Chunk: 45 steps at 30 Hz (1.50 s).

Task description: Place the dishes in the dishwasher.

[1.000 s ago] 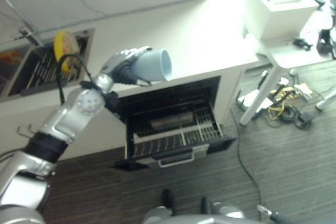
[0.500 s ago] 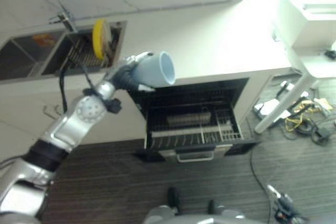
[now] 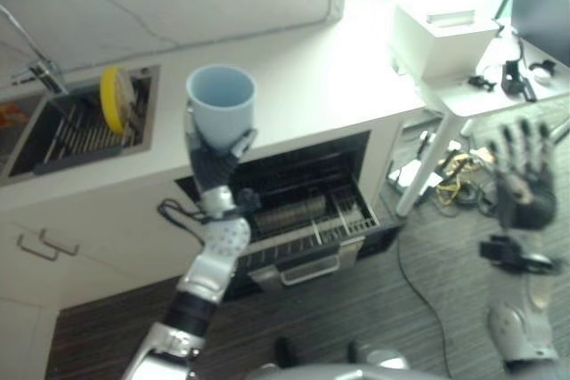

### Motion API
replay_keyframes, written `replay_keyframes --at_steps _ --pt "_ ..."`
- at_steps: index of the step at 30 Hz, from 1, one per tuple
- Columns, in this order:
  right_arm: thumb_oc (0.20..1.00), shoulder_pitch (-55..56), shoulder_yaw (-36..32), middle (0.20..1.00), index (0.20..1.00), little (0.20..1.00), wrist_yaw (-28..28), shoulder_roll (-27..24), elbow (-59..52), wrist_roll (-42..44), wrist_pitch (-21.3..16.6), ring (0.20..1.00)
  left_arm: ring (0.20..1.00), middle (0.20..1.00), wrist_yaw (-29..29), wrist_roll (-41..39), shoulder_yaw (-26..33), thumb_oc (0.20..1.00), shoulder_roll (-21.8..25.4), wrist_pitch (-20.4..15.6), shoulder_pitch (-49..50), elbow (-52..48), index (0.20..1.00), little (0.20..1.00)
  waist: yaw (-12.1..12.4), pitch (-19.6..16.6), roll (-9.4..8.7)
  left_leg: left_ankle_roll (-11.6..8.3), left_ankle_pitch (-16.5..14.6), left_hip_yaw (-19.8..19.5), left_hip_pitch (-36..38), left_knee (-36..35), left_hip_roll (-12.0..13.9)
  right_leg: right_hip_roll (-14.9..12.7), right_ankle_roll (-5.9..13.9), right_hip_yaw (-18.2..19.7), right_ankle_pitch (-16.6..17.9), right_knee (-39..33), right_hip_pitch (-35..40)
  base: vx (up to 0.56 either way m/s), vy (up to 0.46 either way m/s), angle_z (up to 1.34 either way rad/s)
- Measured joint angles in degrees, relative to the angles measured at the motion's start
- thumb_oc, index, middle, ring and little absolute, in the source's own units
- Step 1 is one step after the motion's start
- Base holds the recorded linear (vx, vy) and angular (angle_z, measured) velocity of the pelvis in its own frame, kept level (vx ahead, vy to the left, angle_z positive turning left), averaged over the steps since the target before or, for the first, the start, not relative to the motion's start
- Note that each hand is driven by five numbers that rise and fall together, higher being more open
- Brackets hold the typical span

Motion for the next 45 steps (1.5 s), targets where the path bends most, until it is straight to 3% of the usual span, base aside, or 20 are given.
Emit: replay_keyframes --at_steps 4,6,7,14,23,45 --pt "1.000 -3.6 11.2 1.000 1.000 1.000 2.0 -1.8 -0.1 0.5 3.5 1.000 0.200 0.200 5.6 6.7 -1.4 0.200 0.2 0.4 0.0 -1.2 0.200 0.200 2.8 -0.7 1.00 -0.08 0.1 -1.9 -0.2 0.0 -0.3 0.0 -0.05 -2.0 0.1 -1.0 1.6 0.01 -0.014 0.24" --pt "1.000 -5.1 15.2 1.000 1.000 1.000 2.5 -2.1 -0.1 -0.6 4.5 1.000 0.200 0.200 7.1 9.8 -3.6 0.200 0.3 1.1 0.0 -2.1 0.200 0.200 4.9 -0.8 1.24 -0.13 0.1 -2.9 -0.2 0.0 -0.4 0.0 -0.14 -3.4 0.0 -1.5 2.3 -0.02 -0.036 0.45" --pt "1.000 -7.1 15.7 1.000 1.000 1.000 2.1 -2.1 -0.2 -2.9 5.9 1.000 0.200 0.200 8.5 10.8 -4.8 0.200 0.8 1.7 0.2 -2.2 0.200 0.200 7.3 -1.0 1.51 -0.15 0.2 -4.3 -0.5 0.0 -0.7 0.0 -0.18 -4.6 -0.3 -1.5 2.8 -0.04 -0.084 0.63" --pt "1.000 -17.4 23.0 1.000 1.000 1.000 -5.6 -0.7 -0.1 -8.4 10.5 1.000 0.200 0.200 11.7 10.8 -5.0 0.200 0.8 4.0 0.7 -2.1 0.200 0.200 12.1 -1.9 -0.50 -0.17 0.9 -8.7 -1.1 0.0 -1.5 0.1 -0.35 -9.0 -0.9 -2.3 4.7 -0.02 -0.065 0.34" --pt "1.000 -24.3 26.2 1.000 1.000 1.000 -13.5 0.6 0.0 -11.7 14.4 1.000 0.200 0.200 10.5 11.4 -7.4 0.200 1.9 4.8 0.6 -2.2 0.200 0.200 13.7 -2.0 -1.28 -0.55 0.9 -10.3 -1.4 0.0 -1.9 0.0 -0.39 -10.4 -1.0 -2.2 5.0 -0.01 -0.016 0.08" --pt "1.000 -30.8 28.6 1.000 1.000 1.000 -16.8 2.9 0.1 -10.4 17.9 1.000 0.200 0.200 8.9 13.6 -12.5 0.200 2.2 3.8 -1.9 -4.3 0.200 0.200 14.0 -1.7 -1.68 -0.49 1.2 -11.6 -2.1 0.0 -2.1 0.1 -0.44 -11.6 -1.1 -2.7 5.0 0.00 -0.001 0.03"
